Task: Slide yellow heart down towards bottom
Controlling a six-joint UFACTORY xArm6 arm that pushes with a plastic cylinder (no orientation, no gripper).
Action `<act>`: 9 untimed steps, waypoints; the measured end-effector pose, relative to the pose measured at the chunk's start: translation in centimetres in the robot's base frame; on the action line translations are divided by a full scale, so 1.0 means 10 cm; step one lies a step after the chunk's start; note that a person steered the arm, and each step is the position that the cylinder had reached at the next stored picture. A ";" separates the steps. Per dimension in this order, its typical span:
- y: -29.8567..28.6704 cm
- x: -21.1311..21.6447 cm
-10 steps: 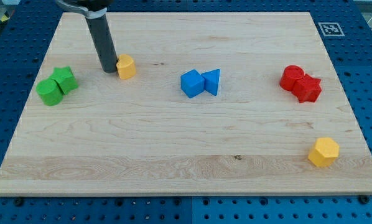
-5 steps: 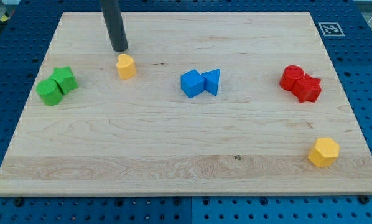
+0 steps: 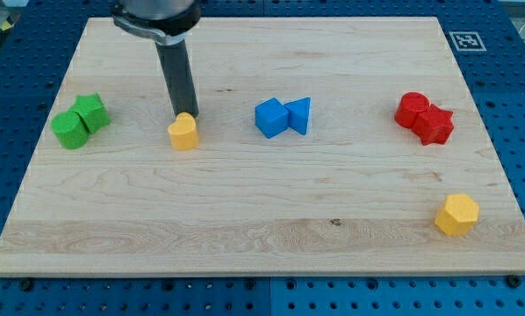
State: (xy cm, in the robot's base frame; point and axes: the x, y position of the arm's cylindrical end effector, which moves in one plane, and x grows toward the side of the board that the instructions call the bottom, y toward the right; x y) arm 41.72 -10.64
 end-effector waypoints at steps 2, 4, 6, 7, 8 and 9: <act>0.15 0.41; 0.16 0.47; -0.05 0.30; -0.13 0.38; -0.18 0.53; -0.19 0.69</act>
State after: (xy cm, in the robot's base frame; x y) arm 48.61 -12.51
